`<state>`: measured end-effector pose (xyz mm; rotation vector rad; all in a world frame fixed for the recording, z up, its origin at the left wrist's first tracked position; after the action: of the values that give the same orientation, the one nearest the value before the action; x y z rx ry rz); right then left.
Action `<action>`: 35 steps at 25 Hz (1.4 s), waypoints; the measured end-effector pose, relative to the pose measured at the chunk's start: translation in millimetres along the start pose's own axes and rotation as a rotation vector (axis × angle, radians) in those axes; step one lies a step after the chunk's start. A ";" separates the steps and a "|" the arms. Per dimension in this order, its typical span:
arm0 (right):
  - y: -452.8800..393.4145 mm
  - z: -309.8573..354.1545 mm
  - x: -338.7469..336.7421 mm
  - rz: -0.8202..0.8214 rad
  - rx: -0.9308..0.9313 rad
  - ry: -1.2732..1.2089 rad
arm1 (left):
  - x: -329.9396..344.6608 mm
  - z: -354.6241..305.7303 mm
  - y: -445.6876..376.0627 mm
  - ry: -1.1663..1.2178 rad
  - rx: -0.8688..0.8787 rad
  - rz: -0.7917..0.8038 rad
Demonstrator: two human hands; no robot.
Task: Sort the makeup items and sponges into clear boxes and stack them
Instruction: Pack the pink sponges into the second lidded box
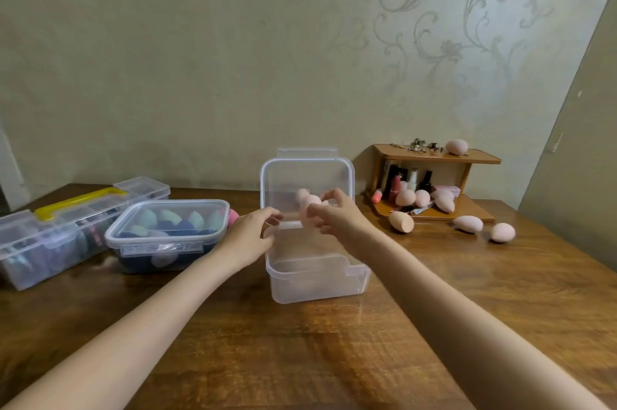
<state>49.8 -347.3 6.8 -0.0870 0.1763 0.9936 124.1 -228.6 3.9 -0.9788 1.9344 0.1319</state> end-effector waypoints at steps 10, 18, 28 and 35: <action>-5.7 -17.7 47.7 0.269 -0.131 0.915 | -2.3 -7.8 0.3 -0.195 0.005 -0.101; -14.6 -8.5 74.2 0.222 -0.203 0.881 | 5.3 4.1 -4.7 -0.124 -0.068 0.113; -28.2 23.3 13.1 -0.050 -0.345 0.649 | 10.7 3.9 -26.6 -0.536 -0.109 0.199; -82.8 3.7 -56.4 -0.202 -0.225 0.885 | -1.5 18.9 -38.0 -0.724 -0.228 0.161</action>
<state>89.6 -438.3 20.4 -0.7395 0.8469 0.7135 163.3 -244.8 5.4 -0.7695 1.3348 0.7119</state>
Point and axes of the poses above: each hand's wrist, its own y-axis away from the middle knuckle, its own x-axis out of the palm, z = x × y, the point moved 10 cm from there along -y, towards the middle knuckle, and after that the axes turned 2 degrees about -z, right-handed, at the moved point
